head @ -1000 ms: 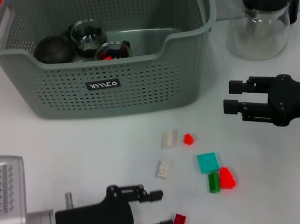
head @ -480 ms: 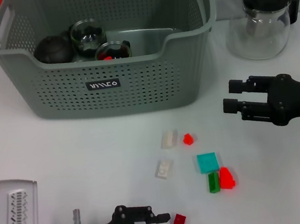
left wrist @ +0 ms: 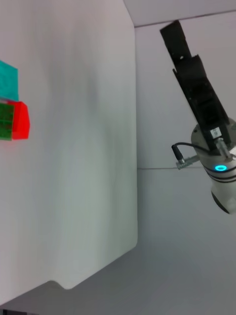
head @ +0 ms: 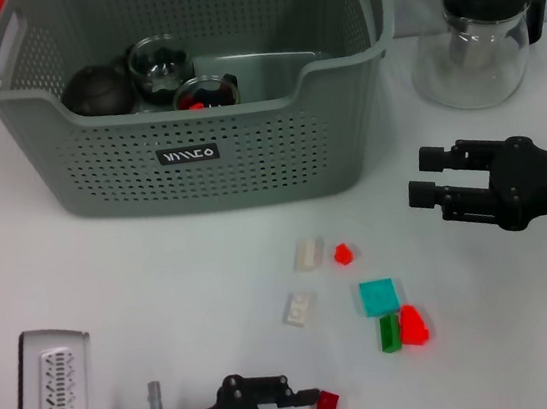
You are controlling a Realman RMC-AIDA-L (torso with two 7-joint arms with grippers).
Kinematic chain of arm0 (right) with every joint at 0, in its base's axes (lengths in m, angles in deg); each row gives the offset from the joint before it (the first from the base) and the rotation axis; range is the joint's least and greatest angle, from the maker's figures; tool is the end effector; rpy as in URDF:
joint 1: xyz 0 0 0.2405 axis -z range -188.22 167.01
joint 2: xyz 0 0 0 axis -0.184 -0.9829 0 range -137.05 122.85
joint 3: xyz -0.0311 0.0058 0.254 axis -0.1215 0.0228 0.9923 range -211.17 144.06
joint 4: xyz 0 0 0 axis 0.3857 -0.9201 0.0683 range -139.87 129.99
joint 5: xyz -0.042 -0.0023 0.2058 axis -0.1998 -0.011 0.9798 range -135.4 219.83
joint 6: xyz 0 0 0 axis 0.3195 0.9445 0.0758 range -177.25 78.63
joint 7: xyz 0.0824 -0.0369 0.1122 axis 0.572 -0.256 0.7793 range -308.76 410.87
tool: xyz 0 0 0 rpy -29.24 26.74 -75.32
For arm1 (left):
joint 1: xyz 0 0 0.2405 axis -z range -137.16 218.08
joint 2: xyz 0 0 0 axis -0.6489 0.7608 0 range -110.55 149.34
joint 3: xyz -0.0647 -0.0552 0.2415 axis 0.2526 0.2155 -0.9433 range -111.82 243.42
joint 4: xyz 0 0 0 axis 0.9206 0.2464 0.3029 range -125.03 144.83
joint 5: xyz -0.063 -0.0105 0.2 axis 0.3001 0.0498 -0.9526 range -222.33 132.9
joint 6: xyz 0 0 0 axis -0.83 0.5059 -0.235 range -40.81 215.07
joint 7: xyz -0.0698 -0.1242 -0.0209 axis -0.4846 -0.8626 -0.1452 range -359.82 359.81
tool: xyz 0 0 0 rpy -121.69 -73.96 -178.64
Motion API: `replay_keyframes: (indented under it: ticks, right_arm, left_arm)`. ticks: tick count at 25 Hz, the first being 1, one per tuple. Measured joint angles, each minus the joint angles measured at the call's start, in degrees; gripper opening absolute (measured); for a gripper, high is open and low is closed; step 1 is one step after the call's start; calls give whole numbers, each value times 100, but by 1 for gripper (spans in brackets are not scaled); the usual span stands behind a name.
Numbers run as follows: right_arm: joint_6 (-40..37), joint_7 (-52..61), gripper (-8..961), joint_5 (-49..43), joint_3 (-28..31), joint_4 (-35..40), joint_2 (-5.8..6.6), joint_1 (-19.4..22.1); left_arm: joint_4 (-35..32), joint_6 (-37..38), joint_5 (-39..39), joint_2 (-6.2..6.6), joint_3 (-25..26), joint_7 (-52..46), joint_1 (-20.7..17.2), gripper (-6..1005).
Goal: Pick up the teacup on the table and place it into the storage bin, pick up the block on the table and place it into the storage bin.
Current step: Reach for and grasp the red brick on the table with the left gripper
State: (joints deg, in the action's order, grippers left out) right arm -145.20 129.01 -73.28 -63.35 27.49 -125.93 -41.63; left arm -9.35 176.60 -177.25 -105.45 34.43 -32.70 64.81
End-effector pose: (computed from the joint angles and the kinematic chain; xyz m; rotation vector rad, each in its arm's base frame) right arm 0.2617 0.3190 0.0054 -2.6769 0.7017 0.9254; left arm -0.2934 0.2194 -0.0991 -2.9345 -0.0349 -0.6722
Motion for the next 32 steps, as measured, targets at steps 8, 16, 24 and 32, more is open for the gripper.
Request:
replay_keyframes:
  ticks: [8, 16, 24, 32]
  right_arm:
    - [2, 0, 638, 0, 0, 0, 0, -9]
    - [-14, 0, 637, 0, 0, 0, 5, 3]
    - [-43, 0, 637, 0, 0, 0, 9, 1]
    - [-42, 0, 637, 0, 5, 0, 9, 0]
  left_arm:
    - [180, -351, -36, 11, -19, 15, 41, 531]
    - [106, -514, 14, 28, 94, 18, 27, 532]
    - [-98, -274, 24, 53, 339, -25, -9, 532]
    - [51, -171, -16, 26, 314, -32, -59, 533]
